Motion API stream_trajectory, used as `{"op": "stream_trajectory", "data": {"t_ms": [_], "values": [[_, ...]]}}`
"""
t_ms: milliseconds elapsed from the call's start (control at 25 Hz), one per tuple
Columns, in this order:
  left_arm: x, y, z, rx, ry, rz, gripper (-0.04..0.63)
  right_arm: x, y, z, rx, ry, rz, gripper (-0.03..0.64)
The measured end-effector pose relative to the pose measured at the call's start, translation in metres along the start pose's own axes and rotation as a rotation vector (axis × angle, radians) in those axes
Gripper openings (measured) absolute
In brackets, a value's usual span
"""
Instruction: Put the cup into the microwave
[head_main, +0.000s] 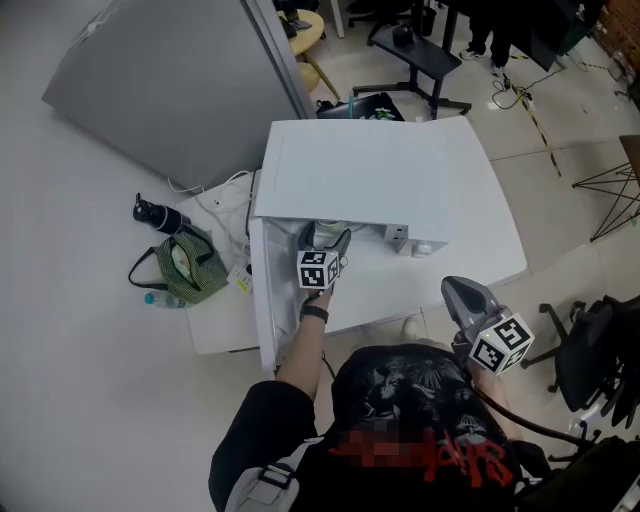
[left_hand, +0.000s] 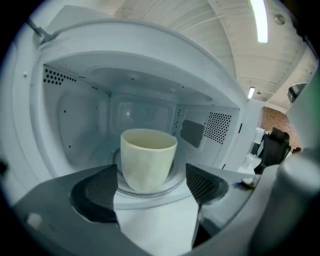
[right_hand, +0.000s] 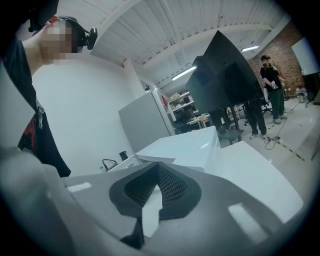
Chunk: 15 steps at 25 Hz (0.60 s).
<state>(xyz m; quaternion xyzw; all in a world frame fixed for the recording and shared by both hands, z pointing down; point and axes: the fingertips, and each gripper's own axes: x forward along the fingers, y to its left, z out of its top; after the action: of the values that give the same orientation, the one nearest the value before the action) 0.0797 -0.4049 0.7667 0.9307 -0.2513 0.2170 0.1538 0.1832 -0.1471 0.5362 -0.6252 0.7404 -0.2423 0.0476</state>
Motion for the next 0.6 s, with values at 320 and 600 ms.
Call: {"op": "stream_trajectory", "data": {"t_ms": [320,600], "values": [[-0.069,-0.050,-0.017,-0.050,-0.025,-0.029,0.002,0.006,0.006,-0.007,0.011,-0.001,0.068,0.000],[-0.120,-0.128,0.008,-0.115,-0.117,-0.230,0.002,0.004,0.018,-0.016,0.016,0.011,0.178,0.000]]}}
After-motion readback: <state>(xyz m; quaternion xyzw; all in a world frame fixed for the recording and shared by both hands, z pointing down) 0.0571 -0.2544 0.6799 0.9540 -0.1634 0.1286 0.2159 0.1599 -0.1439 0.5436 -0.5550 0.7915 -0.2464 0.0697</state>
